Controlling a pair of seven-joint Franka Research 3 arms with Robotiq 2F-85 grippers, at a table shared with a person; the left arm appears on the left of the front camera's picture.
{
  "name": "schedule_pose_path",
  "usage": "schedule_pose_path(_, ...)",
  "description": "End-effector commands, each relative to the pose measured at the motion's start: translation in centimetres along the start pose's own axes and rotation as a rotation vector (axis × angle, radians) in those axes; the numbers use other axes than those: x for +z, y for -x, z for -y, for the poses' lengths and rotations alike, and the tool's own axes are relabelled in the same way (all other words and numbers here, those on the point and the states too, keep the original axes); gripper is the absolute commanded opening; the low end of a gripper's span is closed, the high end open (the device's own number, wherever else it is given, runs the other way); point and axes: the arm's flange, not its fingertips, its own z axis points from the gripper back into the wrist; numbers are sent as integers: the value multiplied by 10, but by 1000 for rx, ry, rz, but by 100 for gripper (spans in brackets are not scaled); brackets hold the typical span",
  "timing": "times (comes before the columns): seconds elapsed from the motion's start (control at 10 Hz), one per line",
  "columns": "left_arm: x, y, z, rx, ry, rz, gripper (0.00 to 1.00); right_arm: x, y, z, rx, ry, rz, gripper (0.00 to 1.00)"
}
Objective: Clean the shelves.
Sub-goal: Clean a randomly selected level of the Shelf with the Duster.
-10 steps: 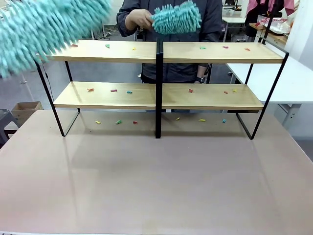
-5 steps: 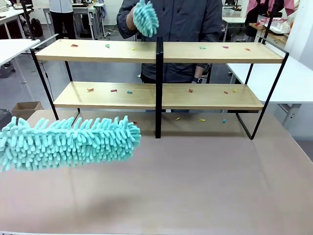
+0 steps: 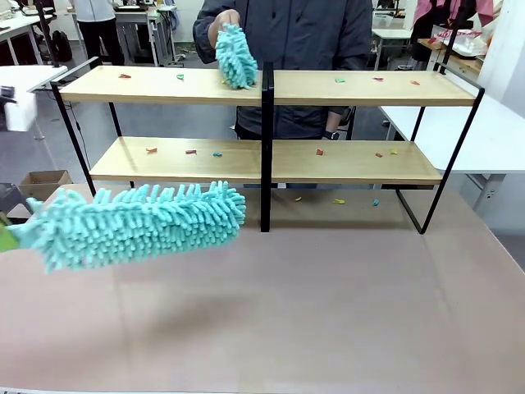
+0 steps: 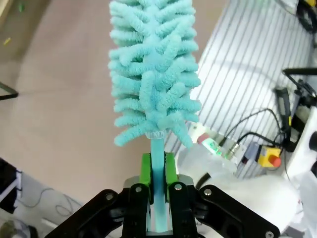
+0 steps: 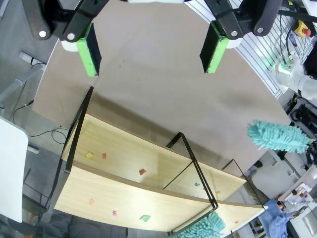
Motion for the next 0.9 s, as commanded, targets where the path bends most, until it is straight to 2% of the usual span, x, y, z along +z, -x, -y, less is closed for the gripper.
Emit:
schedule_pose_path(0.0,-24,-36,-17,90,-66,38,12,0,1,-1,2,-10,1,100)
schedule_pose_path(0.1,-34,-52,-23,156,-96,112,12,0,1,-1,2,-10,1,100)
schedule_pose_path(0.2,-40,-66,-35,313,-167,210,12,0,1,-1,2,-10,1,100)
schedule_pose_path(0.3,-23,-34,-20,88,-59,46,12,0,1,-1,2,-10,1,100)
schedule_pose_path(0.4,-23,-34,-20,88,-59,46,12,0,1,-1,2,-10,1,100)
schedule_pose_path(0.6,-35,-65,-38,295,-135,143,12,0,1,-1,2,-10,1,100)
schedule_pose_path(0.7,-38,-77,-39,345,-150,190,12,0,1,-1,2,-10,1,100)
schedule_pose_path(0.8,-43,-89,-40,369,-144,195,12,0,1,-1,2,-10,1,100)
